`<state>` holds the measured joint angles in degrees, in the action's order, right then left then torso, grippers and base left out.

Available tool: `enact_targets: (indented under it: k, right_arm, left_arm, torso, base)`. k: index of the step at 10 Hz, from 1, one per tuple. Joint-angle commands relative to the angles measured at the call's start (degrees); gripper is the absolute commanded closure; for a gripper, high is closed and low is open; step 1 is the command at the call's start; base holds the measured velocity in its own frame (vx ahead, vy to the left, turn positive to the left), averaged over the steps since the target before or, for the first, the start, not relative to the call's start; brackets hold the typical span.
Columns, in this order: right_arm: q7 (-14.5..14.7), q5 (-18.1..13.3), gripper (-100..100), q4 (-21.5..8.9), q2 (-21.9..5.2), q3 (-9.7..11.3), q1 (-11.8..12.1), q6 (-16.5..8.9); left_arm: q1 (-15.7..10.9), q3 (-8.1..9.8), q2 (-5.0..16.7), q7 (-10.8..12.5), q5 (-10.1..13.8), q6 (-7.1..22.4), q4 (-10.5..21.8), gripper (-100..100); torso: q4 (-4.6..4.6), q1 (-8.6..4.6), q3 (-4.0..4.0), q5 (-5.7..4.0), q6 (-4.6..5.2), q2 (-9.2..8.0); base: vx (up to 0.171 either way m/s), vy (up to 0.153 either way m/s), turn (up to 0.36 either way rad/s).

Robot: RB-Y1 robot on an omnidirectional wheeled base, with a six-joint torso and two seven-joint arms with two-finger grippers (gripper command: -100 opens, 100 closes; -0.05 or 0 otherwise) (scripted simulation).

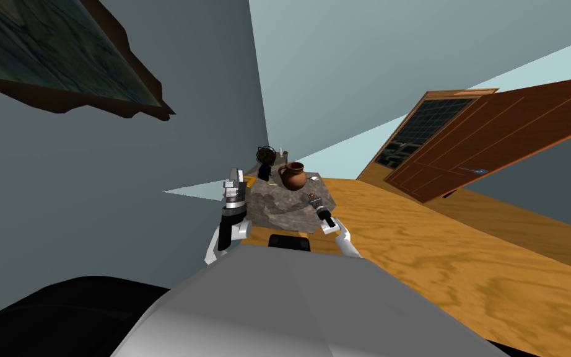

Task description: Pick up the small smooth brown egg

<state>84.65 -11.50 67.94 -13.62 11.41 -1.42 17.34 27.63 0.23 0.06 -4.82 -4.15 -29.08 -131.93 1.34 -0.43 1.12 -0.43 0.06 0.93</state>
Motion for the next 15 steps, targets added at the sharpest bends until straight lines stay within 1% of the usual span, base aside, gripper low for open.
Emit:
enact_targets:
  k: [1,2,3,4,5,6,7,8,9,10,11,12,13,14,15]
  right_arm:
    - [0.14,0.35,100,2.86,-0.35,0.38,2.35,-1.04]
    - [0.14,0.35,100,4.13,-0.35,0.38,2.35,-1.04]
    - [2.89,2.56,100,5.9,-0.38,0.9,4.9,-2.53]
    - [2.89,2.56,100,6.86,-0.38,0.9,6.03,-2.53]
    - [2.89,2.56,100,8.6,-0.38,0.9,6.83,-2.53]
    - [2.89,2.56,100,9.5,-0.38,0.9,6.83,-2.53]
    - [5.63,4.77,100,11.98,-0.4,1.43,9.69,-4.01]
    - [5.63,4.77,100,14.23,-0.4,1.43,11.31,-4.01]
    - [5.63,4.77,100,14.87,-0.4,1.43,11.31,-4.01]
    - [8.38,6.98,100,17.24,-0.43,1.95,13.93,-5.49]
    - [8.38,6.98,100,19.06,-0.43,1.95,15.5,-5.49]
    - [8.38,6.98,100,20.23,-0.43,1.95,15.8,-5.49]
    - [11.1,9.19,100,22.0,-0.46,2.47,18.08,-6.98]
    - [11.12,9.19,100,24.24,-0.46,2.47,20.08,-6.98]
    - [11.12,9.19,100,25.6,-0.46,2.47,20.28,-6.98]
  left_arm:
    - [0.0,0.0,0.0,0.0,0.0,0.0,0.0,0]
    - [0.0,0.0,0.0,0.0,0.0,0.0,0.0,0]
    - [0.0,0.0,0.0,0.0,0.0,0.0,0.0,0]
    - [0.0,0.0,0.0,0.0,0.0,0.0,0.0,0]
    - [0.0,0.0,0.0,0.0,0.0,0.0,0.0,0]
    - [0.0,0.0,0.0,0.0,0.0,0.0,0.0,0]
    - [0.0,0.0,0.0,0.0,0.0,0.0,0.0,0]
    - [0.0,0.0,0.0,0.0,0.0,0.0,0.0,0]
    - [0.0,0.0,0.0,0.0,0.0,0.0,0.0,0]
    - [0.0,0.0,0.0,0.0,0.0,0.0,0.0,0]
    - [0.0,0.0,0.0,0.0,0.0,0.0,0.0,0]
    - [0.0,0.0,0.0,0.0,0.0,0.0,0.0,0]
    - [0.0,0.0,0.0,0.0,0.0,0.0,0.0,0]
    - [0.0,0.0,0.0,0.0,0.0,0.0,0.0,0]
    - [0.0,0.0,0.0,0.0,0.0,0.0,0.0,0]
  torso:
    - [0.0,0.0,0.0,0.0,0.0,0.0]
    - [0.04,0.01,0.01,-0.01,0.04,-0.04]
    - [0.02,0.05,-0.03,0.0,0.03,-0.09]
    - [0.06,0.0,0.02,-0.03,0.0,-0.02]
    - [0.15,-0.07,0.08,-0.06,0.04,0.02]
    - [0.15,-0.06,0.06,-0.06,0.07,-0.03]
    - [0.11,0.0,0.01,-0.05,0.05,-0.1]
    - [0.14,-0.04,0.04,-0.08,0.03,-0.06]
    - [0.14,-0.09,0.07,-0.08,0.05,-0.01]
    - [0.13,-0.08,0.05,-0.07,0.07,-0.03]
    - [0.15,-0.13,0.09,-0.09,0.04,0.03]
    - [0.16,-0.12,0.11,-0.09,0.06,0.06]
    - [0.12,-0.05,0.06,-0.07,0.06,-0.02]
    - [0.14,-0.08,0.07,-0.09,0.03,-0.01]
    - [0.14,-0.11,0.08,-0.08,0.06,0.01]
  base:
    - [0.029,-0.014,0.007]
    - [0.0,0.002,-0.019]
    - [0.034,-0.015,0.102]
    - [0.054,-0.035,0.069]
    - [0.028,-0.019,-0.002]
    - [0.003,-0.003,-0.017]
    - [0.035,-0.019,0.104]
    - [0.045,-0.031,0.064]
    - [0.026,-0.021,0.002]
    - [0.054,-0.037,0.099]
    - [0.057,-0.03,0.061]
    - [0.024,-0.01,-0.006]
    - [0.044,-0.025,0.106]
    - [0.051,-0.031,0.061]
    - [0.023,-0.018,-0.014]
